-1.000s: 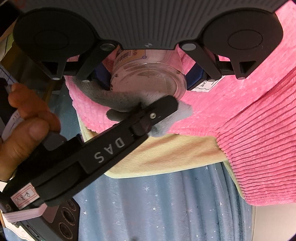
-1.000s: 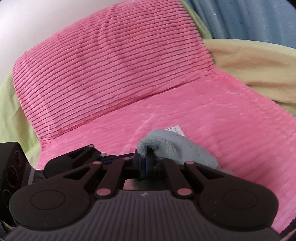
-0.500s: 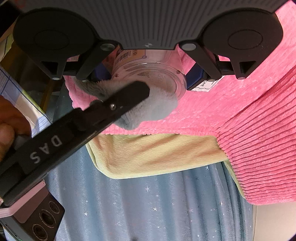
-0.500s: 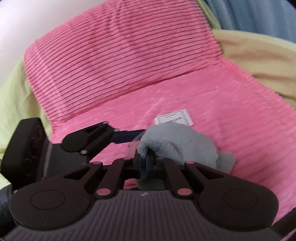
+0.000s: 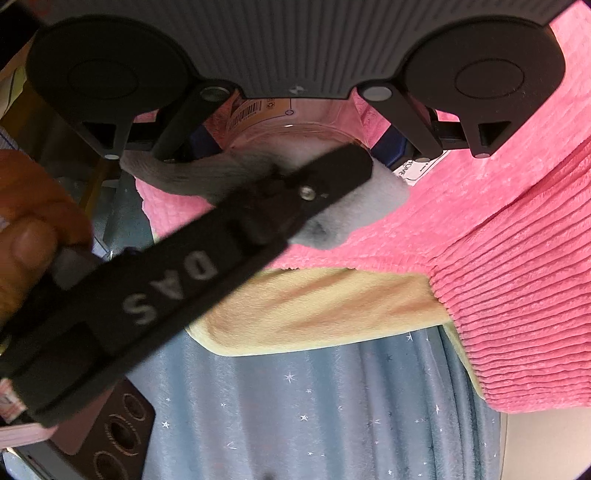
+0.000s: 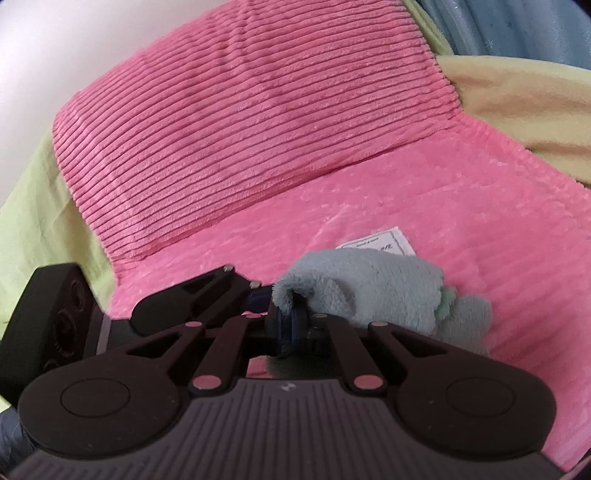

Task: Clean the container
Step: 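Wipe inside the jar's open rim with the cloth in the right tool, then rub the grey cloth around the jar's rim with the right tool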

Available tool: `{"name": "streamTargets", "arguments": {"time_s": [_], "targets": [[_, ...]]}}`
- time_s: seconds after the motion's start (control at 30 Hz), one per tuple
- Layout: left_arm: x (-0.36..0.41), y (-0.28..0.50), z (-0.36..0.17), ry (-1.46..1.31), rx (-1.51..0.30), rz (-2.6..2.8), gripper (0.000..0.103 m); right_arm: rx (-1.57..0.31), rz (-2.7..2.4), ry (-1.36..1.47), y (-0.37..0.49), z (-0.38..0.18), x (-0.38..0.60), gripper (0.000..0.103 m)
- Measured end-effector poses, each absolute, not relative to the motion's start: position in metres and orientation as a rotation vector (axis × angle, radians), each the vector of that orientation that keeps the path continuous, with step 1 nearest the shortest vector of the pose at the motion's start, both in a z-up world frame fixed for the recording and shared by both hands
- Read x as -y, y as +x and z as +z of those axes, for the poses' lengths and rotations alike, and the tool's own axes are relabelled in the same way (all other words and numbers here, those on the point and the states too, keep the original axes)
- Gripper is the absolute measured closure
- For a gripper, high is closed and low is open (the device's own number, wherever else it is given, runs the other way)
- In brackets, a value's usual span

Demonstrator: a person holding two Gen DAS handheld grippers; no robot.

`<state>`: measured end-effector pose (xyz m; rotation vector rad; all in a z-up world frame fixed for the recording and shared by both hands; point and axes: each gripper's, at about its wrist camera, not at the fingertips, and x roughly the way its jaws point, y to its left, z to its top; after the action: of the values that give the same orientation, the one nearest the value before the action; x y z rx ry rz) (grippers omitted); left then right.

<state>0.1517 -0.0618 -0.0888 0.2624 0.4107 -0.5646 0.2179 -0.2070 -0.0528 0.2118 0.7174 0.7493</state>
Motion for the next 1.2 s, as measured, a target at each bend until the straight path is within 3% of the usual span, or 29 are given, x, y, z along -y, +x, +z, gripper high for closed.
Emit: {"name": "streamTargets", "arguments": {"time_s": [0.4,1.2], "targets": [[0.064,0.15,-0.09,0.275,-0.406,-0.567,0.018,-0.674,0.644,0.212,0.229,-0.052,0.221,0.102],[0.055,0.152,-0.091,0.262,-0.412,-0.566,0.017,-0.77,0.751,0.249,0.207,-0.05,0.214,0.101]]}}
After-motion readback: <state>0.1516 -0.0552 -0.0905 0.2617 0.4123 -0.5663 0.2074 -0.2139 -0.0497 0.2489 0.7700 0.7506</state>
